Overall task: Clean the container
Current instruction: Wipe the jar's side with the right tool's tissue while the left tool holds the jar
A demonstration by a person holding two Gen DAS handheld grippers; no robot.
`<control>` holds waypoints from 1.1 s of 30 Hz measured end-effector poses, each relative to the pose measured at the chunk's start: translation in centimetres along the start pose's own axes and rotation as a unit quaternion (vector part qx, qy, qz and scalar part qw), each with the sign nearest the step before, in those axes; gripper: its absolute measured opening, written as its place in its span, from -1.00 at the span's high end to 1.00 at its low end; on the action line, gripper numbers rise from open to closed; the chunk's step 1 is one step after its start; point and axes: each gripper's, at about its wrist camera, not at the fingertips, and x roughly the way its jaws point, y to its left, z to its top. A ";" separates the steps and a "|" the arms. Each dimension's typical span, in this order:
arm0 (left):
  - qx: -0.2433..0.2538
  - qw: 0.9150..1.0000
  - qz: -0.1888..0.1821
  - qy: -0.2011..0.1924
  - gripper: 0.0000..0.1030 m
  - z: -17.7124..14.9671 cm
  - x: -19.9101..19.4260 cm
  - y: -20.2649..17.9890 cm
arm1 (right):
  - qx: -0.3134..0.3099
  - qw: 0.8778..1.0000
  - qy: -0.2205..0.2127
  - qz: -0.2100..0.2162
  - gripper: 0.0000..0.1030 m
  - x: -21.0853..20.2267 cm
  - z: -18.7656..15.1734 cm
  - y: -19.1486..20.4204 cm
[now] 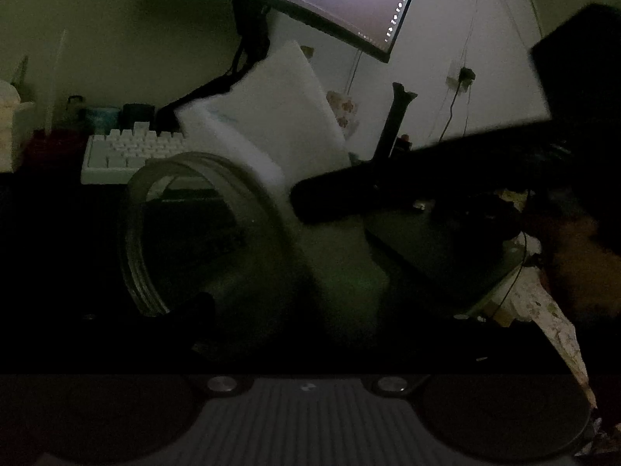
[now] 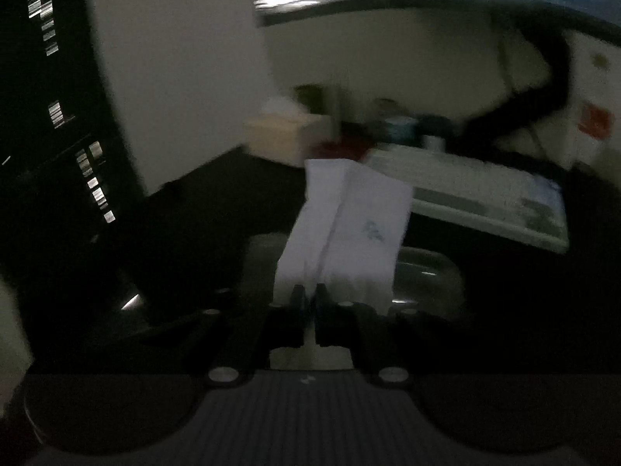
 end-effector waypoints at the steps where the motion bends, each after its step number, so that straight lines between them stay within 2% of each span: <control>1: -0.001 1.000 0.002 -0.001 -0.99 0.0 0.0 0.0 | 0.022 1.000 0.002 -0.011 0.87 0.1 0.2 -0.9; 4: -0.004 1.000 0.002 0.002 -0.99 0.2 0.3 0.0 | 0.036 0.999 0.004 -0.019 0.86 0.0 0.7 -1.3; 8: -0.010 1.000 0.003 0.002 -0.99 0.3 0.5 0.0 | -0.024 0.999 0.007 0.023 0.85 0.0 0.5 2.0; 10: -0.012 1.000 0.004 0.001 -0.99 0.3 0.5 -0.1 | -0.041 0.999 0.000 0.018 0.88 0.1 0.3 2.6; 14: -0.009 1.000 0.010 -0.002 -0.99 0.2 0.4 -0.2 | 0.000 0.999 -0.008 -0.041 0.87 0.7 1.2 -0.9; 15: -0.010 1.000 0.011 -0.004 -0.99 0.3 0.4 -0.2 | 0.011 0.998 -0.010 -0.064 0.80 0.9 1.4 -1.7; 16: -0.012 1.000 0.011 -0.004 -0.99 0.3 0.4 -0.1 | 0.015 0.996 -0.012 -0.083 0.80 1.0 1.5 -2.1; 18: -0.015 1.000 0.010 -0.003 -0.99 0.4 0.5 0.1 | -0.003 0.995 -0.020 -0.095 0.81 1.3 1.6 -1.6; 20: -0.019 1.000 0.007 -0.004 -0.99 0.4 0.5 0.2 | -0.026 0.996 -0.029 -0.076 0.81 1.3 1.3 0.1; 25: -0.014 1.000 0.010 -0.005 -0.99 0.3 0.4 0.1 | -0.066 0.998 -0.011 0.021 0.82 0.7 0.1 3.0; 28: -0.010 1.000 0.013 -0.005 -0.99 0.3 0.4 0.0 | -0.056 0.998 -0.017 -0.004 0.84 0.7 0.0 1.3; 31: -0.009 1.000 0.015 -0.007 -0.99 0.3 0.4 0.0 | 0.002 0.998 -0.025 -0.049 0.72 1.1 0.7 -1.9; 33: -0.009 1.000 0.015 -0.006 -0.99 0.3 0.4 0.0 | 0.023 0.998 -0.032 -0.047 0.73 1.2 0.8 -2.6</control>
